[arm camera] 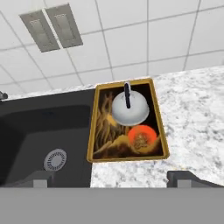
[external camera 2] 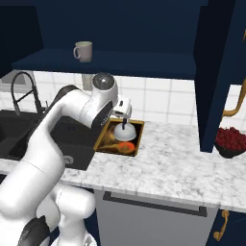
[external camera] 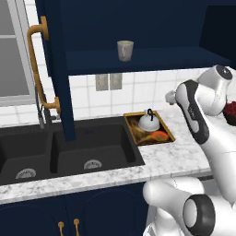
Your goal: Pick the kettle from the counter and place it on the tray. Then pick the mug from the cabinet and place it on the tray. Then close the cabinet doors.
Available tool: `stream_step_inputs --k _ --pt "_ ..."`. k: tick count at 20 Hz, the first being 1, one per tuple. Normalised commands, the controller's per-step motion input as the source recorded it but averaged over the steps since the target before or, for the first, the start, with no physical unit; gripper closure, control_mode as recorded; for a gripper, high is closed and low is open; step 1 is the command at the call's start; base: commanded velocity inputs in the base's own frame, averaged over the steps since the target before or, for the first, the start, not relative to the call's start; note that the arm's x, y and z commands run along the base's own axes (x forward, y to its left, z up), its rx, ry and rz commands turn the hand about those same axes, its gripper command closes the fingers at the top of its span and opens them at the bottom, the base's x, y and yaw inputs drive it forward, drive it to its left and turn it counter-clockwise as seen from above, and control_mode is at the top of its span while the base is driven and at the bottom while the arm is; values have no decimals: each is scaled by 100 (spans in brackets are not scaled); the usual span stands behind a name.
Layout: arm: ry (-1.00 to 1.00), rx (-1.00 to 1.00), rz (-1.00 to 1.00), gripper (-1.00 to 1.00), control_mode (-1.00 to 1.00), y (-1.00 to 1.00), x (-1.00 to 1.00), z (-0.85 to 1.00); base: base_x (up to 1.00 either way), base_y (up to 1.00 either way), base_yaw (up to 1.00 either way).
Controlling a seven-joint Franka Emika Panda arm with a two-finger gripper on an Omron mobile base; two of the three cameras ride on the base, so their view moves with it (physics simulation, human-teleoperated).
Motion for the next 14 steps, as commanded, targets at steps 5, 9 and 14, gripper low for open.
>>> stream_step_inputs --k 5,9,14 --pt "-3 -11 -19 -100 -100 79 -54 100 0 0 0" --pt "20 -21 -20 -100 -100 85 -3 39 0 0 0" --pt "4 -2 0 -100 -100 9 0 -1 0 0 0"
